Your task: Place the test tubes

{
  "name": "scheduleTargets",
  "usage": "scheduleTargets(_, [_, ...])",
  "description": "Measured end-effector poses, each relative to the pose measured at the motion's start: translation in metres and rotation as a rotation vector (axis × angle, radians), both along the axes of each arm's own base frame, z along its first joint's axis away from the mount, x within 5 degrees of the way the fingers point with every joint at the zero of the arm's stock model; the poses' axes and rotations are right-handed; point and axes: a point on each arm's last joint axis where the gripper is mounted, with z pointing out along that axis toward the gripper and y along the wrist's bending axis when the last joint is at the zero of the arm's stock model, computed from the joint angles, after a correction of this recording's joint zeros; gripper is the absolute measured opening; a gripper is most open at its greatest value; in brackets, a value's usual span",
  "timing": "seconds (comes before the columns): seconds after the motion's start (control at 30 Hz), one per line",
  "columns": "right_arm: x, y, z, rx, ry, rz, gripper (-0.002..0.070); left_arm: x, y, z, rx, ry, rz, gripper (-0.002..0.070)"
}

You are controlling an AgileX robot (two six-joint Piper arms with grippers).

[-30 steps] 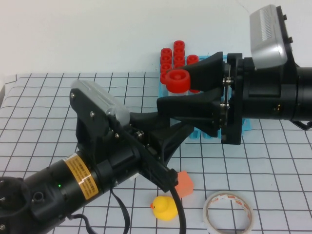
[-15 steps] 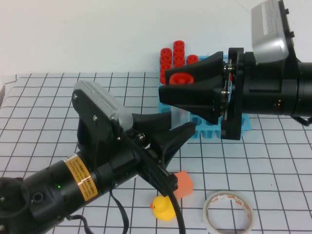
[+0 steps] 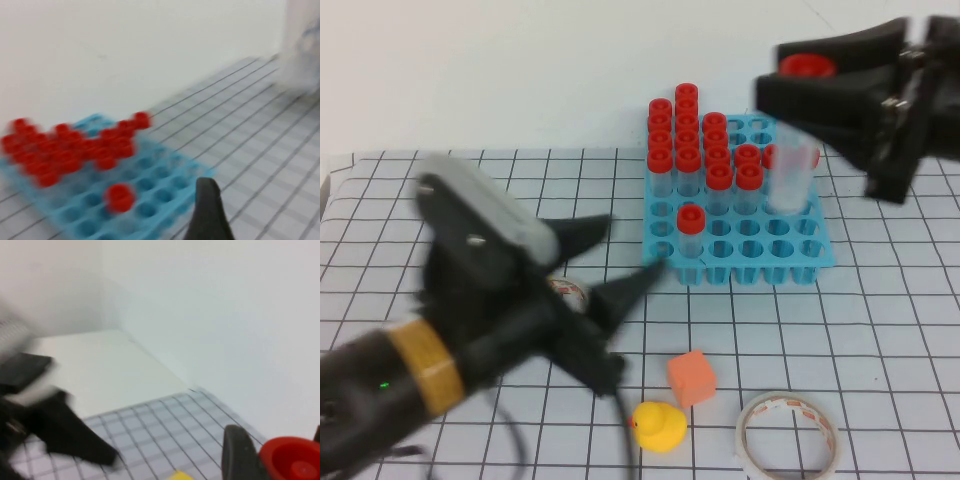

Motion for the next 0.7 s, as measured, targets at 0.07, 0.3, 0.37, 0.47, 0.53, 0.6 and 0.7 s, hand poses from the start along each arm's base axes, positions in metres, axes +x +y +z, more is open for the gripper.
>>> scheduleTargets(0.07, [0.0, -0.01, 0.002, -0.026, 0.013, -0.055, 0.0272, -0.007, 0.016, 0.008, 0.051, 0.008, 0.084, 0.0385])
scheduleTargets(0.3, [-0.001, -0.024, -0.009, -0.1, 0.109, -0.123, 0.0272, -0.055, 0.075, 0.015, 0.181, 0.038, 0.334, 0.0041])
scheduleTargets(0.37, [-0.001, -0.024, -0.015, -0.114, 0.128, -0.123, 0.0272, -0.073, 0.09, 0.011, 0.163, 0.02, 0.364, 0.0017])
scheduleTargets(0.47, [-0.002, -0.024, -0.024, -0.13, 0.155, -0.121, 0.0272, -0.099, 0.108, 0.004, 0.102, -0.028, 0.383, 0.0005])
scheduleTargets(0.53, [-0.002, -0.025, -0.025, -0.135, 0.156, -0.121, 0.0272, -0.112, 0.117, -0.004, 0.062, -0.051, 0.387, 0.0001])
scheduleTargets(0.6, [-0.002, -0.025, -0.025, -0.135, 0.156, -0.121, 0.0272, -0.123, 0.124, -0.01, 0.027, -0.081, 0.39, 0.0])
scheduleTargets(0.7, [-0.002, -0.025, -0.025, -0.135, 0.155, -0.128, 0.0272, -0.138, 0.134, -0.017, -0.029, -0.128, 0.396, 0.0])
